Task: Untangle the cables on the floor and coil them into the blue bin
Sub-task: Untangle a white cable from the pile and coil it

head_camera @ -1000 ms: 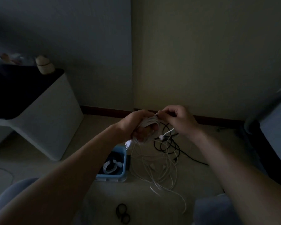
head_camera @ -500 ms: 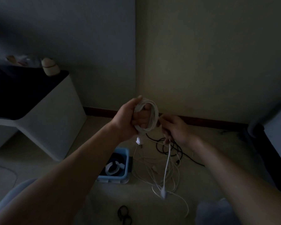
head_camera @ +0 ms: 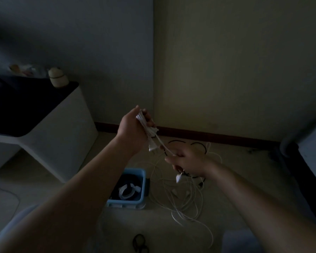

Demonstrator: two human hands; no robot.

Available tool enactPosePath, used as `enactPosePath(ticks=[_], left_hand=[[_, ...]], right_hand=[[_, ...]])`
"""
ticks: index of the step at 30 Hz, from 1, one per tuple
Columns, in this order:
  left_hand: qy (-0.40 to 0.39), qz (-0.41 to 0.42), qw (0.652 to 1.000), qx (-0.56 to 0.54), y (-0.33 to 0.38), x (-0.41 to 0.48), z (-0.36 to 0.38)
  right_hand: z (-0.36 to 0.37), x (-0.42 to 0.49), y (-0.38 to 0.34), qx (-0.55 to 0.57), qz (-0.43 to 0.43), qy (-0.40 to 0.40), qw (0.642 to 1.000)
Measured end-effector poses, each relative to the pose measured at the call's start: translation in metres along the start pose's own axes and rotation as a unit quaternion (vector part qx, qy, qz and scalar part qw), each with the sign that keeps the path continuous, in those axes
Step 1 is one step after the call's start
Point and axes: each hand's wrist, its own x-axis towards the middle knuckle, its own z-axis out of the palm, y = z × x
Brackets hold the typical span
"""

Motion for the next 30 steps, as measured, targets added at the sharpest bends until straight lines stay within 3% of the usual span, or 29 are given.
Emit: enactPosePath(ticks=[6,14,17,19,22,27,30], left_hand=[[-0.001,0.024,0.995,0.092,-0.006,-0.003,0.007],[-0.019,0.050,0.961,0.272,-0.027,0.000,0.006],[-0.056,0.107,0.944,0.307,-0.033,0.000,0.012],[-0.072,0.143,0.930,0.330,-0.037,-0.001,0.015],[-0.067,0.098,0.933,0.340,-0.042,-0.003,0.013],[-0.115,0.008,0.890,0.441,-0.042,-0.015,0.012],[-0.140,0.000,0.863,0.486,-0.039,-0.022,0.017]], right_hand=[[0.002,-0.003,-0.017,-0.055,-0.025,0.049,0.997],[-0.011,-0.010,-0.036,0.166,-0.010,0.087,0.982],[-0.018,-0.008,-0.036,0.256,-0.017,0.075,0.964],[-0.022,-0.008,-0.035,0.260,-0.024,0.063,0.963],[-0.024,-0.010,-0.035,0.254,-0.041,0.052,0.965],[-0.031,-0.010,-0.034,0.175,-0.069,0.161,0.969],[-0.037,-0.009,-0.033,0.151,-0.086,0.206,0.963]])
